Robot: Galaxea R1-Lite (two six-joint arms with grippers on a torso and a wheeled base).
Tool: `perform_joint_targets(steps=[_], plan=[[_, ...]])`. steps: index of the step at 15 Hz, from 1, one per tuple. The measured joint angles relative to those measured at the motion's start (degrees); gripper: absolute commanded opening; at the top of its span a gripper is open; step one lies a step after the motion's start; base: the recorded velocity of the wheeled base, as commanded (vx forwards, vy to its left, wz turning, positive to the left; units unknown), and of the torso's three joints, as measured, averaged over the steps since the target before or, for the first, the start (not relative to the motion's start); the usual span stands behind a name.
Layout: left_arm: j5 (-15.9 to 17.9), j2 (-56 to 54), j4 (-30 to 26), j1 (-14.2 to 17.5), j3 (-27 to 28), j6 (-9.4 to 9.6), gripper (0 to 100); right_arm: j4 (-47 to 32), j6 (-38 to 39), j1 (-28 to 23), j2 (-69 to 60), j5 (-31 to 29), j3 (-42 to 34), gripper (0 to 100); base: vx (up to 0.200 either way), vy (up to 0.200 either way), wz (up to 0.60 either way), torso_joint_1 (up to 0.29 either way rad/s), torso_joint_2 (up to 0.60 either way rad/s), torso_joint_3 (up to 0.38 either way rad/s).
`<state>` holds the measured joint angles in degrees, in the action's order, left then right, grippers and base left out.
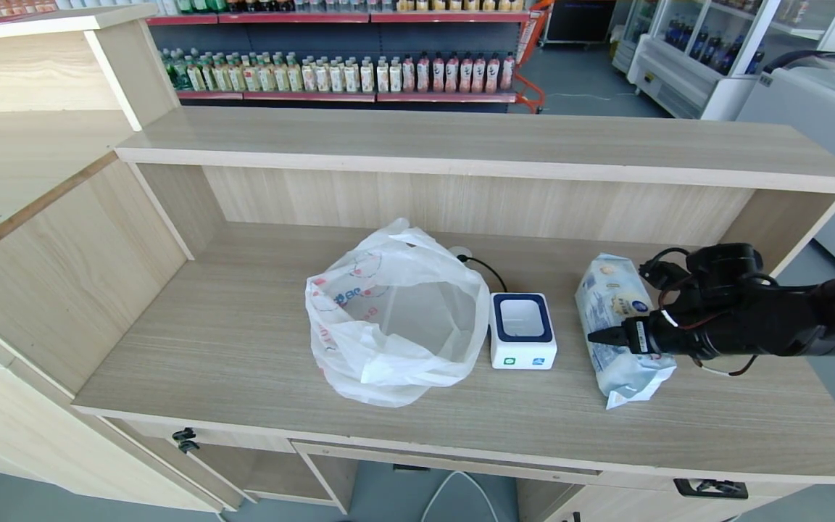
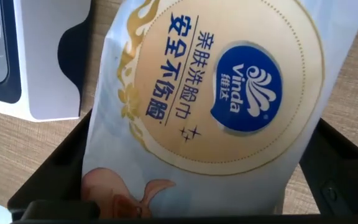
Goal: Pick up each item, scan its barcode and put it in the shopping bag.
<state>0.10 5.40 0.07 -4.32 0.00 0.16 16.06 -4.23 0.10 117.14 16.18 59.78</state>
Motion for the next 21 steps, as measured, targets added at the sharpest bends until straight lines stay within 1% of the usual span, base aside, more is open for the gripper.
perform_joint_targets(steps=[1, 3, 7, 10, 11, 14, 16, 18, 19, 21], plan=[[0.0, 0.0, 0.0, 0.0, 0.0, 0.02, 100, 2.0, -0.3, -0.1, 0.2, 0.1, -0.7, 0, 0.0, 0.0, 0.0, 0.0, 0.0, 0.0], [0.0, 0.0, 0.0, 0.0, 0.0, 0.02, 100, 4.0, -0.4, -0.1, 0.5, 0.1, -2.0, 0, 0.0, 0.0, 0.0, 0.0, 0.0, 0.0], [0.0, 0.0, 0.0, 0.0, 0.0, 0.02, 100, 4.4, -0.4, -0.3, 0.2, -0.1, -3.5, 0, 0.0, 0.0, 0.0, 0.0, 0.0, 0.0], [0.0, 0.0, 0.0, 0.0, 0.0, 0.02, 100, 4.1, -0.5, -1.5, -1.5, 0.0, -4.7, 0, 0.0, 0.0, 0.0, 0.0, 0.0, 0.0], [0.0, 0.0, 0.0, 0.0, 0.0, 0.02, 100, 3.5, -0.5, -1.8, -3.1, 0.5, -5.5, 0, 0.0, 0.0, 0.0, 0.0, 0.0, 0.0], [0.0, 0.0, 0.0, 0.0, 0.0, 0.0, 100, 2.1, -0.4, -2.5, -10.3, 5.1, -7.4, 0, 0.0, 0.0, 0.0, 0.0, 0.0, 0.0], [0.0, 0.0, 0.0, 0.0, 0.0, 0.02, 100, -2.6, -0.4, -3.1, -17.1, 8.8, -8.3, 0, 0.0, 0.0, 0.0, 0.0, 0.0, 0.0], [0.0, 0.0, 0.0, 0.0, 0.0, 0.02, 100, -11.4, -0.4, -3.5, -25.2, 14.0, -8.5, 0, 0.0, 0.0, 0.0, 0.0, 0.0, 0.0], [0.0, 0.0, 0.0, 0.0, 0.0, 0.0, 100, -16.3, -0.4, -3.7, -29.5, 17.1, -8.2, 0, 0.0, 0.0, 0.0, 0.0, 0.0, 0.0], [0.0, 0.0, 0.0, 0.0, 0.0, 0.02, 100, -25.3, -0.4, -4.0, -37.6, 25.3, -6.4, 0, 0.0, 0.0, 0.0, 0.0, 0.0, 0.0]])
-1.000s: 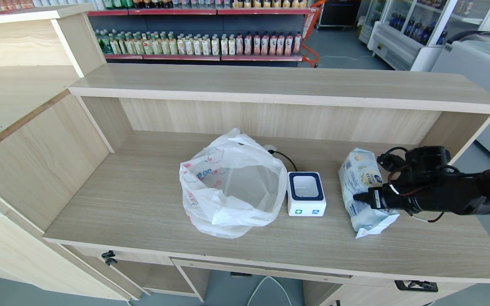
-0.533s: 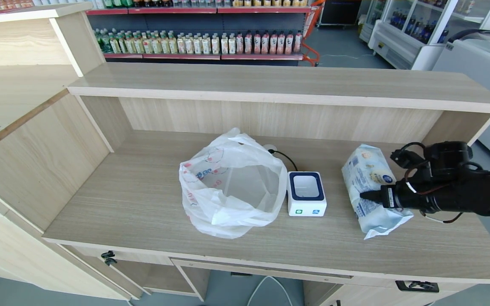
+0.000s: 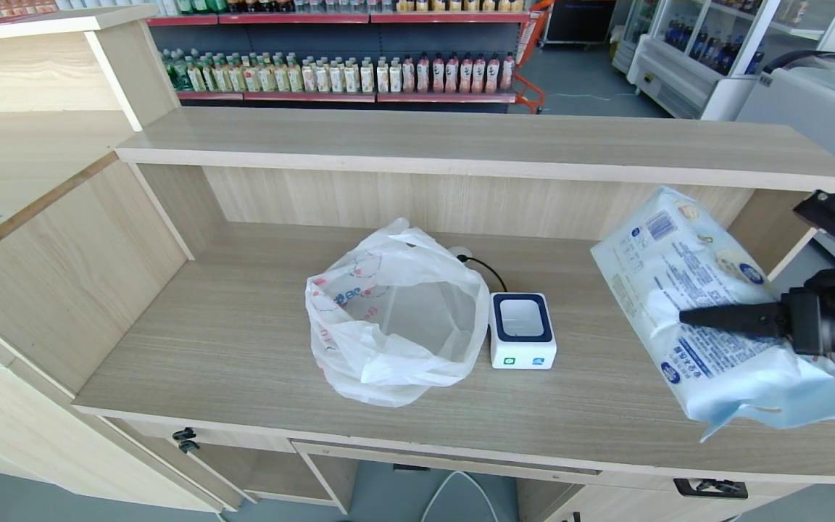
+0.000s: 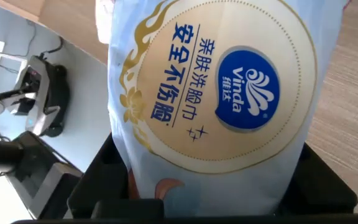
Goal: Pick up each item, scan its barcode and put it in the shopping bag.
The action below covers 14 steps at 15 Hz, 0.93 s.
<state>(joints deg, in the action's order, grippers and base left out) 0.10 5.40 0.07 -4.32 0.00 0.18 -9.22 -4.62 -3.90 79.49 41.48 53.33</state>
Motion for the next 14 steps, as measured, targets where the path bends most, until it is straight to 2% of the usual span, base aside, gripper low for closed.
perform_joint_targets(steps=[2, 5, 8, 11, 14], plan=[[0.0, 0.0, 0.0, 0.0, 0.0, 0.0, 100, -3.7, 0.0, -0.6, -6.4, 8.6, 1.5, 0, 0.0, 0.0, 0.0, 0.0, 0.0, 0.0], [0.0, 0.0, 0.0, 0.0, 0.0, 0.0, 100, -3.3, -0.2, -1.3, -11.0, 16.4, 0.3, 0, 0.0, 0.0, 0.0, 0.0, 0.0, 0.0], [0.0, 0.0, 0.0, 0.0, 0.0, 0.0, 100, 1.8, -2.1, -1.5, -12.5, 21.1, -3.4, 0, 0.0, 0.0, 0.0, 0.0, 0.0, 0.0], [0.0, 0.0, 0.0, 0.0, 0.0, 0.0, 100, 6.2, -12.0, -0.8, -13.2, 25.9, -9.4, 0, 0.0, 0.0, 0.0, 0.0, 0.0, 0.0], [0.0, 0.0, 0.0, 0.0, 0.0, 0.0, 100, 6.2, -15.3, 3.0, -16.2, 26.8, -14.5, 0, 0.0, 0.0, 0.0, 0.0, 0.0, 0.0]])
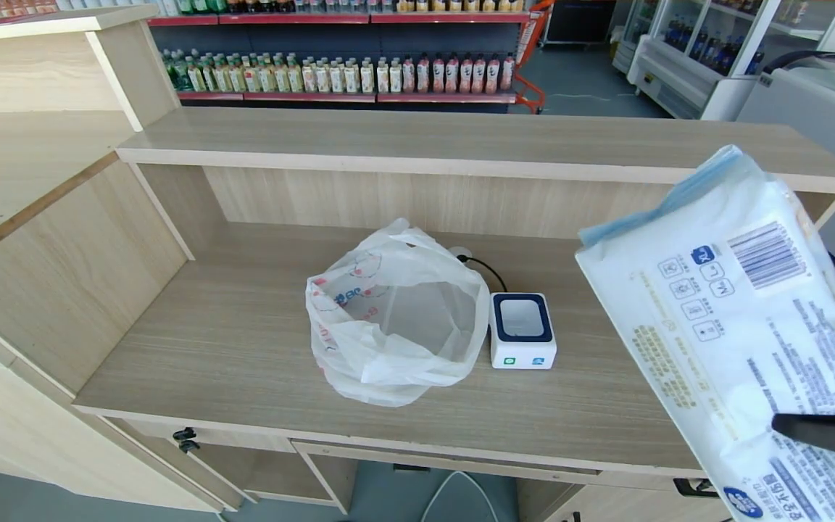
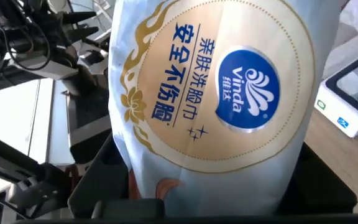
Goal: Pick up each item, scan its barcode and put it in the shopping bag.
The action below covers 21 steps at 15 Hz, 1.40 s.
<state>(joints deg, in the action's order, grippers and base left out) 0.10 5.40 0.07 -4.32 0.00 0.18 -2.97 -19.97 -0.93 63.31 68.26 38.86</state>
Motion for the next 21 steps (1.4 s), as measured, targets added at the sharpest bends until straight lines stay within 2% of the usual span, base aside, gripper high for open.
perform_joint_targets(steps=[5, 7, 21], plan=[[0.0, 0.0, 0.0, 0.0, 0.0, 0.0, 100, -0.2, 1.1, 11.2, -3.9, 0.1, 0.2, 0, 0.0, 0.0, 0.0, 0.0, 0.0, 0.0], [0.0, 0.0, 0.0, 0.0, 0.0, -0.02, 100, -0.2, 1.3, 13.6, -4.5, 0.1, 0.7, 0, 0.0, 0.0, 0.0, 0.0, 0.0, 0.0], [0.0, 0.0, 0.0, 0.0, 0.0, 0.0, 100, 2.7, 1.6, 15.3, -6.4, 2.4, 0.7, 0, 0.0, 0.0, 0.0, 0.0, 0.0, 0.0]])
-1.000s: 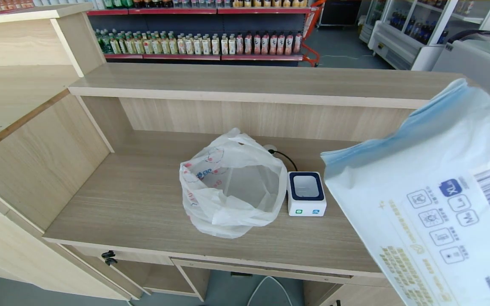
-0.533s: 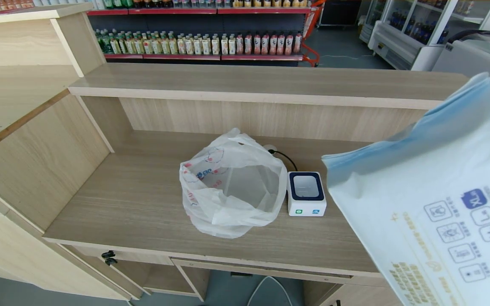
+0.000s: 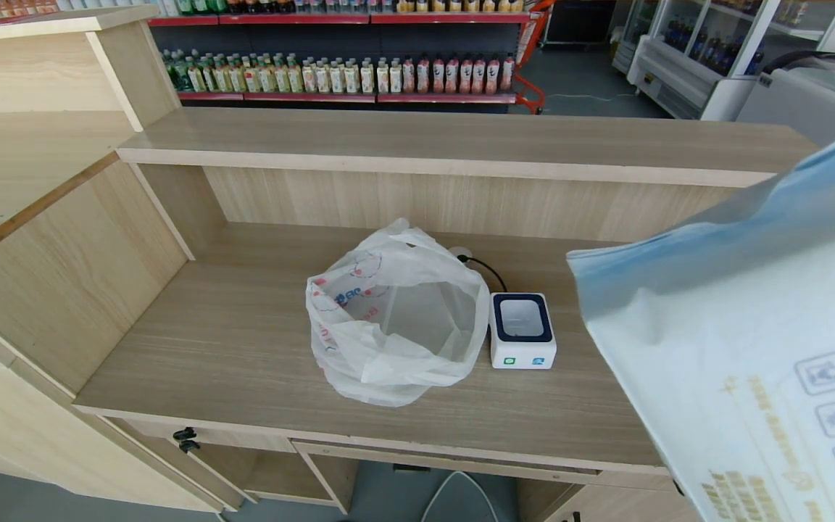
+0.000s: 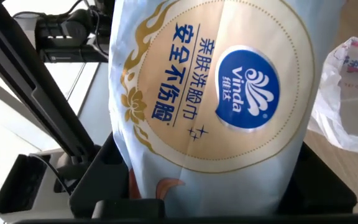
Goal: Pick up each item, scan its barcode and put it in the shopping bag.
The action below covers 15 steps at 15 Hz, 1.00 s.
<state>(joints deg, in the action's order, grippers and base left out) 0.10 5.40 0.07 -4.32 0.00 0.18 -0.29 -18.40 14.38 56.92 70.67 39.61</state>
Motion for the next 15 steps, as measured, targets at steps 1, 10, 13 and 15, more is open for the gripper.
perform_joint_targets(steps=[1, 10, 13, 15], plan=[[0.0, 0.0, 0.0, 0.0, 0.0, 0.0, 100, 0.1, 0.8, -0.1, -0.7, 0.1, 0.0, 0, 0.0, 0.0, 0.0, 0.0, 0.0, 0.0], [0.0, 0.0, 0.0, 0.0, 0.0, 0.0, 100, 24.5, -7.2, -7.8, 9.3, -5.0, -5.3, 0, 0.0, 0.0, 0.0, 0.0, 0.0, 0.0], [0.0, 0.0, 0.0, 0.0, 0.0, 0.0, 100, 52.7, -10.0, -12.5, 23.5, -16.1, -4.9, 0, 0.0, 0.0, 0.0, 0.0, 0.0, 0.0], [0.0, 0.0, 0.0, 0.0, 0.0, 0.0, 100, 62.2, -10.8, -14.4, 29.1, -26.6, -7.0, 0, 0.0, 0.0, 0.0, 0.0, 0.0, 0.0]])
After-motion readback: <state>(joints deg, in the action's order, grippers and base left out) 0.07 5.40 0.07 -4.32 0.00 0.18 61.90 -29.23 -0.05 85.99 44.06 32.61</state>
